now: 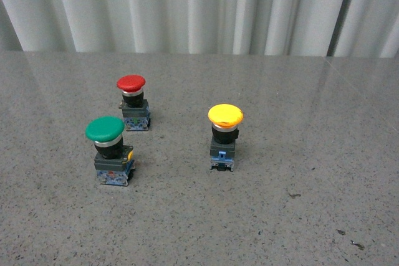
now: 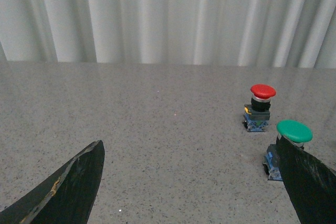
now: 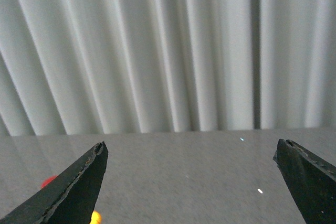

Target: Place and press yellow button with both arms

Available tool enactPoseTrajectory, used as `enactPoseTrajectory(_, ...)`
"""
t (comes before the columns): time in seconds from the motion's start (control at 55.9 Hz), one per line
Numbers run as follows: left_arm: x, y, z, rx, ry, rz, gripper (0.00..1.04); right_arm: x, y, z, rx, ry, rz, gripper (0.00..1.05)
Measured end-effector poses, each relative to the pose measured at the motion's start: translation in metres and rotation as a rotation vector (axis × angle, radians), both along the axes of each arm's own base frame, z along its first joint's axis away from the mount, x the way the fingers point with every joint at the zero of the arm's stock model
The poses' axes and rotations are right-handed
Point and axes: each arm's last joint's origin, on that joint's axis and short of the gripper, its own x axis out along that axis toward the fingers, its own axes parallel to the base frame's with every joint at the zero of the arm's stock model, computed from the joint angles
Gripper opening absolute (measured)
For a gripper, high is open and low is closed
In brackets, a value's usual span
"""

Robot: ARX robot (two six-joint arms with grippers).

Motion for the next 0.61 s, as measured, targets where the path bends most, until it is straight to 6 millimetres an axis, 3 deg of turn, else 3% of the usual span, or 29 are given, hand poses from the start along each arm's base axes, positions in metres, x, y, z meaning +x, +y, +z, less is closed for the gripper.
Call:
enactPoseTrajectory(0.143,0.000,0.000,0.000,0.000,0.000,0.000,0.98,0.050,0.032,0.015,-0.023,0.065,0.094,0.98)
enactPoseTrajectory(0.358,0.000,0.000,0.000,0.000,0.000,0.000,0.98,0.122,0.090,0.001,-0.101,0.226,0.186,0.98)
enactPoseTrajectory(0.411,0.000,0.000,0.000,0.000,0.000,0.000,0.98,0.129,0.099,-0.005,-0.116,0.261,0.197,0.91)
enactPoseTrajectory(0.465,0.000,0.000,0.000,0.000,0.000,0.000,0.98,0.133,0.124,-0.032,-0.180,0.345,0.261,0.58)
enactPoseTrajectory(0.554,0.000,0.000,0.000,0.000,0.000,0.000,0.98,0.136,0.134,-0.059,-0.220,0.438,0.285,0.04)
enactPoseTrajectory(0.608,0.000,0.000,0.000,0.000,0.000,0.000,0.98,0.131,0.137,-0.063,-0.228,0.455,0.300,0.02)
